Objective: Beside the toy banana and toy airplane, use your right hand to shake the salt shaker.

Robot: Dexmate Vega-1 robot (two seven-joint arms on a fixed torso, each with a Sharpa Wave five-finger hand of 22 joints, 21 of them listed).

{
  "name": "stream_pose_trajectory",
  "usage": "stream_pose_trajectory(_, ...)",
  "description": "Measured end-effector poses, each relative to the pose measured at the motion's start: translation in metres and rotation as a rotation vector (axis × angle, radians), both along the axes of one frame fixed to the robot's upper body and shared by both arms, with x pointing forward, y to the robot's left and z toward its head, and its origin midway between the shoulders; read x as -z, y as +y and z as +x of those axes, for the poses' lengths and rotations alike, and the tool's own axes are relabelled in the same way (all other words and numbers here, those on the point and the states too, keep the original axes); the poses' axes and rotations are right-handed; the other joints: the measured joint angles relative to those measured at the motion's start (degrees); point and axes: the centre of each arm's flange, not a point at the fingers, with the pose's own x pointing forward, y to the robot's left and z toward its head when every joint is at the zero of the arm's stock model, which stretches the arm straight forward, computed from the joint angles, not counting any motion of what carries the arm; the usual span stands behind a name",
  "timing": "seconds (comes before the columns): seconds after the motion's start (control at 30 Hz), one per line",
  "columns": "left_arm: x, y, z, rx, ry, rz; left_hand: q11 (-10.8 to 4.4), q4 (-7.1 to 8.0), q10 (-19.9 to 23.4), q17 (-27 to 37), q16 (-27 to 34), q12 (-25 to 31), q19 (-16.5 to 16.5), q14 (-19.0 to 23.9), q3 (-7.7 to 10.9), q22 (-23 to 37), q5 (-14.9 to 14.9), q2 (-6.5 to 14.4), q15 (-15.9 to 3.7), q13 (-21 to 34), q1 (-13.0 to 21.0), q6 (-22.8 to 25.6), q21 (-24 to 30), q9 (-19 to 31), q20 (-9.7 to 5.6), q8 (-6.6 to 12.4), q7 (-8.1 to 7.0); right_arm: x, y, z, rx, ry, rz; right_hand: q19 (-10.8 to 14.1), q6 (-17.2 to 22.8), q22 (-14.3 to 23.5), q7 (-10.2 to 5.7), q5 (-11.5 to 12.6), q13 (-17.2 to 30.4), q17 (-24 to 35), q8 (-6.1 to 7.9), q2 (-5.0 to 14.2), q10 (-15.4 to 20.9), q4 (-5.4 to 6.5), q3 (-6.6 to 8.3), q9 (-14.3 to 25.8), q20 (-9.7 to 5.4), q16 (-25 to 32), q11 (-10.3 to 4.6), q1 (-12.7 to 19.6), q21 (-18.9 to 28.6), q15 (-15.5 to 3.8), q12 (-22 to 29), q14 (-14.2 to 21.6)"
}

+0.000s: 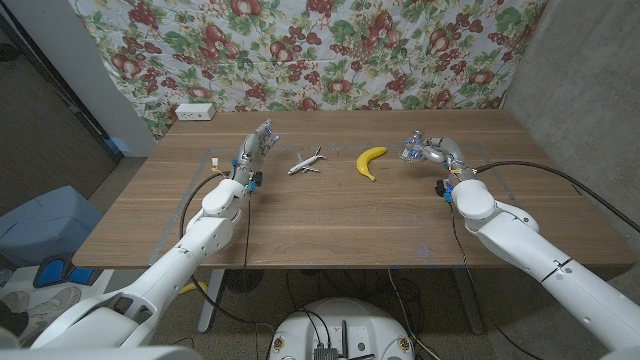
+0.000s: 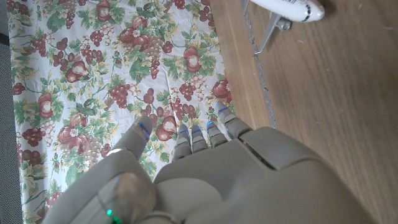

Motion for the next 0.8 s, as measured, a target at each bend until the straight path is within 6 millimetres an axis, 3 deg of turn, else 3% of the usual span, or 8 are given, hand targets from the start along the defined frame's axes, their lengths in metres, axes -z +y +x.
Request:
stream_pose_trajectory(0.43, 0.000, 0.000, -0.001, 0.001, -0.003, -0.001, 0.00, 0.00, 0.0, 0.0, 0.0, 0.0, 0.0, 0.0, 0.00, 0.0, 0.0, 0.0, 0.00, 0.0, 0.0, 0.0, 0.0, 0.0, 0.00, 0.00, 0.00, 0.005, 0.000, -0.003, 0.044, -0.076, 0.060, 0.0, 0.0, 0.0, 0.00, 0.0, -0.1, 0.0, 0.00, 0.00, 0.0, 0.00, 0.00, 0.0, 0.00, 0.0, 0.01, 0.0, 0.0, 0.00, -0.3, 0.0)
stream_pose_trajectory(0.8, 0.001, 0.001, 0.000, -0.001, -0.005, -0.004, 0.00, 0.00, 0.0, 0.0, 0.0, 0.0, 0.0, 0.0, 0.00, 0.0, 0.0, 0.0, 0.00, 0.0, 0.0, 0.0, 0.0, 0.0, 0.00, 0.00, 0.00, 0.016, -0.001, -0.009, 0.133, -0.234, 0.268, 0.0, 0.0, 0.0, 0.00, 0.0, -0.4, 0.0, -0.01, 0.00, 0.0, 0.00, 0.00, 0.0, 0.00, 0.0, 0.02, 0.0, 0.0, 0.00, -0.3, 0.0)
